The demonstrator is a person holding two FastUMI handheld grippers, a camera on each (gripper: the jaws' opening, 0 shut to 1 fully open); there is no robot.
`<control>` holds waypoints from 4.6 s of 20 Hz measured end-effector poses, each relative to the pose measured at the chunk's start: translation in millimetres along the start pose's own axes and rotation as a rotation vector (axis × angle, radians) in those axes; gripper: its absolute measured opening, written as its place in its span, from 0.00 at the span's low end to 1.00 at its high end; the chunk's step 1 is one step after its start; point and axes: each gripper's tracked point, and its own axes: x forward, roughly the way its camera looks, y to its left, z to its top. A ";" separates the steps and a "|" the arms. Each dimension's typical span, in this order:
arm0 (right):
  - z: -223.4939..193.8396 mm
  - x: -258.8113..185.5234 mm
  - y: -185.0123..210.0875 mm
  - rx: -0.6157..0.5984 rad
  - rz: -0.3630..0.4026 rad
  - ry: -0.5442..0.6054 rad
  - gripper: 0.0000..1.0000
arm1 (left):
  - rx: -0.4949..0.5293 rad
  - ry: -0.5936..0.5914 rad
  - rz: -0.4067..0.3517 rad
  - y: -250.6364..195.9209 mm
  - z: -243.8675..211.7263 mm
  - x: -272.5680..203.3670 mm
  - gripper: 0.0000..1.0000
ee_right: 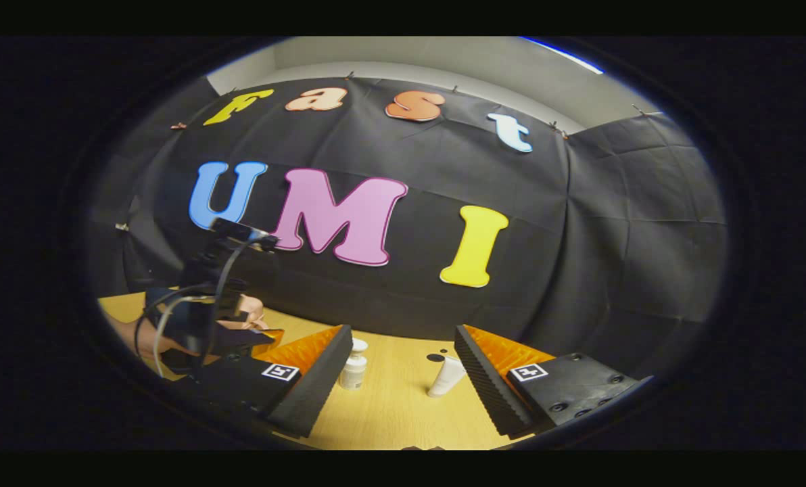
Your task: First open the suitcase, pack the skin care products into it, and then close the suitcase.
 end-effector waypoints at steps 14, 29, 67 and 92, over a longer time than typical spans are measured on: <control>-36.4 25.0 -10.8 0.104 0.008 0.106 0.96 | 0.043 0.406 0.214 31.0 -91.1 89.9 0.84; 13.8 7.9 44.9 0.078 0.053 0.061 0.96 | -0.289 0.332 -0.042 81.8 59.4 11.8 0.16; 55.9 -57.8 96.7 0.019 -0.159 0.120 0.97 | 0.090 0.150 0.338 511.2 -36.9 -54.1 0.87; -91.7 32.7 -112.8 0.046 -0.185 0.209 0.97 | -0.006 -0.154 -0.271 -99.1 -32.4 0.1 0.98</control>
